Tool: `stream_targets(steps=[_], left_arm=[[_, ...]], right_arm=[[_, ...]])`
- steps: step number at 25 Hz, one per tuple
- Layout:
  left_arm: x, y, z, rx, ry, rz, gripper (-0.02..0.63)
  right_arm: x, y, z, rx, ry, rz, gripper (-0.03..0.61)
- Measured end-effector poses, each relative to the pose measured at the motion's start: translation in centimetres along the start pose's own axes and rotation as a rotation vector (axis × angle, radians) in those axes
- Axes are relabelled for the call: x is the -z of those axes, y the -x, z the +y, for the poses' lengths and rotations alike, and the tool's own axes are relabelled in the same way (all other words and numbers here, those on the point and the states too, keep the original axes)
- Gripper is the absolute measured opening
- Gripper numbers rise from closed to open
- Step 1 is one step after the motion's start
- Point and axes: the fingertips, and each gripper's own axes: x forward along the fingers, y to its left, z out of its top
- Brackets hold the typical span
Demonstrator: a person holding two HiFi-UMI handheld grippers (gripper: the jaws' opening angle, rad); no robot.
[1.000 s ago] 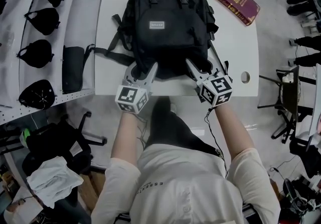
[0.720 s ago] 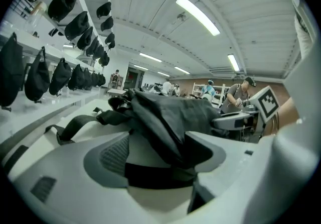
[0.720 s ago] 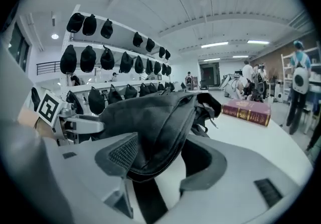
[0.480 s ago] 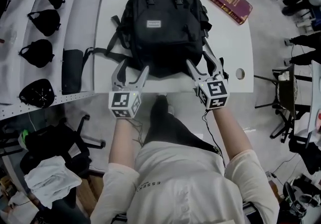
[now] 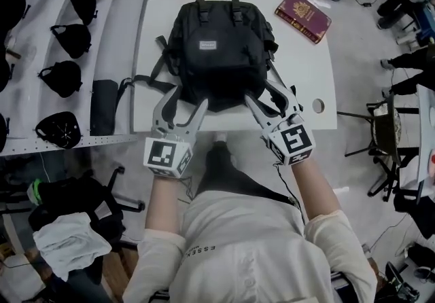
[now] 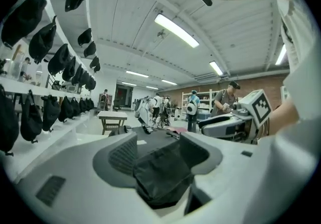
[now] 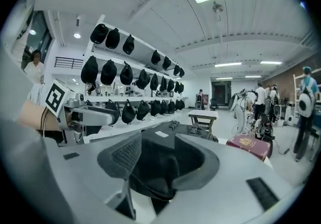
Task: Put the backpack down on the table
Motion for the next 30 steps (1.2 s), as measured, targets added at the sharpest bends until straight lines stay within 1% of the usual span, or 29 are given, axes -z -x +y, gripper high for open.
stream_targets(steps=[1, 2, 3, 4, 5, 7, 8, 11, 13, 17, 22, 25, 30], left_arm=[[-0.5, 0.1, -0.4, 0.002, -0.003, 0.004, 0.260], [-1.1, 0.3, -0.6, 0.000, -0.005, 0.006, 0.228], [-1.7, 0.4, -0.9, -0.005, -0.010, 0.004, 0.191], [-2.4, 0.6, -1.1, -0.010, -0.025, -0.002, 0.163], [-3.0, 0.7, -1.4, -0.016, -0.048, -0.008, 0.150], [-4.0, 0.7, -1.9, -0.025, -0.097, -0.015, 0.100], [-4.5, 0.6, -2.0, -0.026, -0.109, -0.018, 0.077], [-5.6, 0.6, -2.1, -0.026, -0.103, -0.033, 0.010], [-6.5, 0.7, -2.2, -0.022, -0.104, -0.036, 0.003], [-8.2, 0.8, -2.8, -0.003, -0.137, -0.058, 0.003], [-9.3, 0.7, -2.9, 0.006, -0.145, -0.087, 0.003], [-10.1, 0.6, -3.2, 0.029, -0.133, -0.107, 0.003], [-10.9, 0.6, -3.4, 0.042, -0.155, -0.116, 0.003]], right_arm=[[-0.6, 0.4, 0.0, 0.008, -0.006, -0.015, 0.204], [-1.4, 0.8, -0.2, 0.023, -0.012, -0.037, 0.172], [-2.2, 1.3, -0.4, 0.046, -0.012, -0.065, 0.127], [-3.1, 1.9, -0.7, 0.073, -0.004, -0.095, 0.052], [-3.9, 2.4, -0.9, 0.096, 0.011, -0.120, 0.038], [-5.3, 3.2, -1.2, 0.123, 0.034, -0.154, 0.030], [-5.9, 3.4, -1.3, 0.130, 0.040, -0.168, 0.026], [-7.0, 4.1, -1.4, 0.135, 0.041, -0.193, 0.017], [-7.5, 4.5, -1.3, 0.118, 0.036, -0.201, 0.015], [-8.3, 4.9, -1.2, 0.096, 0.029, -0.216, 0.015], [-9.7, 5.3, -0.7, 0.085, 0.058, -0.260, 0.014], [-10.1, 5.2, -0.6, 0.080, 0.063, -0.260, 0.014], [-9.9, 4.8, -0.5, 0.075, 0.044, -0.243, 0.014]])
